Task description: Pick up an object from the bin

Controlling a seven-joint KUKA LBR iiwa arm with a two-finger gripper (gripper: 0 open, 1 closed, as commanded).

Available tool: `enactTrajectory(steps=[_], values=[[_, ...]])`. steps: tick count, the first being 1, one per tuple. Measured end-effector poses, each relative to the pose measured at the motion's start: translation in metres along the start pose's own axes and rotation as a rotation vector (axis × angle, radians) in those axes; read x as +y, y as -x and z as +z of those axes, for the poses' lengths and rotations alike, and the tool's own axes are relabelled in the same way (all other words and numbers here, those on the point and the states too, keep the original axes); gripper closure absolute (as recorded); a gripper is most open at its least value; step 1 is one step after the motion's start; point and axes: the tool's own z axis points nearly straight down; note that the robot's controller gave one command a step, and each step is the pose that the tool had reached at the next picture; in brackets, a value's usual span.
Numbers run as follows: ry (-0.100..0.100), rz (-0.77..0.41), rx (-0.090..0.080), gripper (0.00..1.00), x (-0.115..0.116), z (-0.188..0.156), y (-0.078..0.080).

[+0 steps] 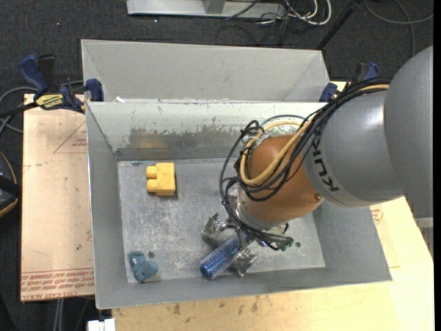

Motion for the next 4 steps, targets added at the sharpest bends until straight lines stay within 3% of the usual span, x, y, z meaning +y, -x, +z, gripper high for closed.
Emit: enactTrajectory(steps=[1, 2, 3, 4], values=[[0.006, -0.028, 0.010, 0.00, -0.016, -0.026, 0.000], [0.010, -0.225, 0.011, 0.00, -0.013, -0.034, 0.000], [0.008, -0.384, 0.008, 0.00, -0.015, 0.001, 0.008], [0.010, -0.380, 0.012, 0.00, -0.016, -0.001, 0.009]])
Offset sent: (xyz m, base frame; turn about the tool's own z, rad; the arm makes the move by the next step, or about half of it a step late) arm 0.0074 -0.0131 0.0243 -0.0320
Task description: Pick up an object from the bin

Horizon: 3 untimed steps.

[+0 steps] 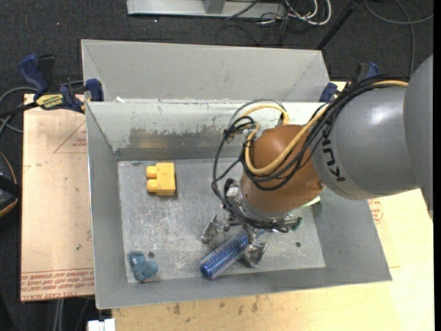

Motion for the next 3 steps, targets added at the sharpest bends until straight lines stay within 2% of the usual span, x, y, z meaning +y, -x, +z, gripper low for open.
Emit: enactTrajectory(steps=[1, 2, 3], values=[[-0.006, 0.001, -0.009, 1.00, -0.002, -0.003, 0.003], [0.000, 0.004, -0.002, 1.00, -0.001, -0.020, 0.004], [-0.004, 0.007, -0.005, 1.00, -0.002, -0.089, 0.006]])
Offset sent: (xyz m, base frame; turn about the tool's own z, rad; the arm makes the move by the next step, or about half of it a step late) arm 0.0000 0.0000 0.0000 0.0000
